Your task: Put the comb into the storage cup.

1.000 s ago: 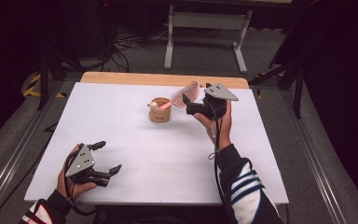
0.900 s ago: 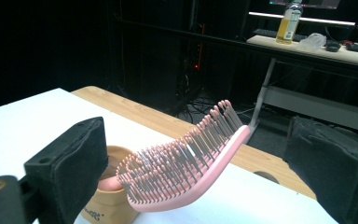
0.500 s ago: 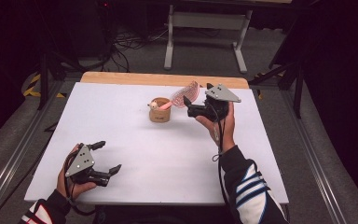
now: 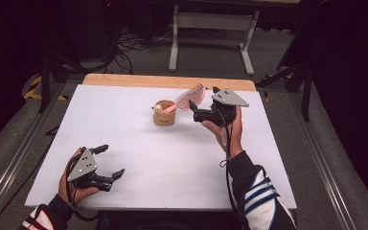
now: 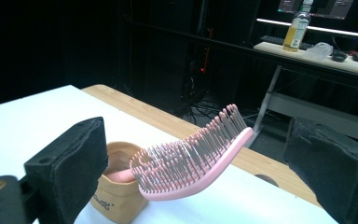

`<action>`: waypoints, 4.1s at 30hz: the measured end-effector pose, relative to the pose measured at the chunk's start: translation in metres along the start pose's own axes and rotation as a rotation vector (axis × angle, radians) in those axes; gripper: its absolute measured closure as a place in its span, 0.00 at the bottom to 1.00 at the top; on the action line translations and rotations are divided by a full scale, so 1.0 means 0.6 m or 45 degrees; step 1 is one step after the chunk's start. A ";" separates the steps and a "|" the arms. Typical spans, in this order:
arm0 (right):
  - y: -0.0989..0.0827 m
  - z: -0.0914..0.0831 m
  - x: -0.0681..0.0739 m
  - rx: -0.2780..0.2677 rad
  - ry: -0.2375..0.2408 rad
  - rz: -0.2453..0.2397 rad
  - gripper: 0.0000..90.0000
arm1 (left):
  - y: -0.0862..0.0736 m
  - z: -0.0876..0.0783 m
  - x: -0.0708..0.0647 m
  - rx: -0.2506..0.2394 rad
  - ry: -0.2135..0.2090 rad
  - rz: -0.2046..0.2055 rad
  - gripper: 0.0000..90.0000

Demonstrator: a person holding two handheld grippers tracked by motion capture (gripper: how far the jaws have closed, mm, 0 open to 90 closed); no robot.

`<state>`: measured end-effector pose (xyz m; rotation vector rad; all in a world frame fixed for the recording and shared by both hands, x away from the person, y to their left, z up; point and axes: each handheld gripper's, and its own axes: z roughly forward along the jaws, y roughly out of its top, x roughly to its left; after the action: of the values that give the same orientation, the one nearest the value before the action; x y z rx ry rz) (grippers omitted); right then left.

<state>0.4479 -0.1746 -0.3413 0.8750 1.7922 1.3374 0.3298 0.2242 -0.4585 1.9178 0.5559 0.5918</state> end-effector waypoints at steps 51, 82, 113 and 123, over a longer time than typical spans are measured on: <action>-0.043 -0.073 0.050 -0.005 0.056 -0.192 0.08 | -0.001 0.001 -0.001 0.011 -0.006 0.005 0.05; -0.084 -0.116 0.070 0.004 0.114 -0.319 0.07 | -0.001 0.001 -0.002 0.017 -0.014 0.012 0.05; -0.162 -0.172 0.047 0.066 0.093 -0.339 0.07 | -0.001 0.002 -0.004 0.019 -0.011 0.018 0.05; -0.202 -0.191 0.016 0.117 0.056 -0.306 0.07 | -0.001 0.003 -0.003 0.022 -0.007 0.012 0.05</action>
<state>0.3330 -0.2492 -0.4371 0.6573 1.9376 1.1357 0.3295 0.2224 -0.4596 1.9386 0.5504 0.5893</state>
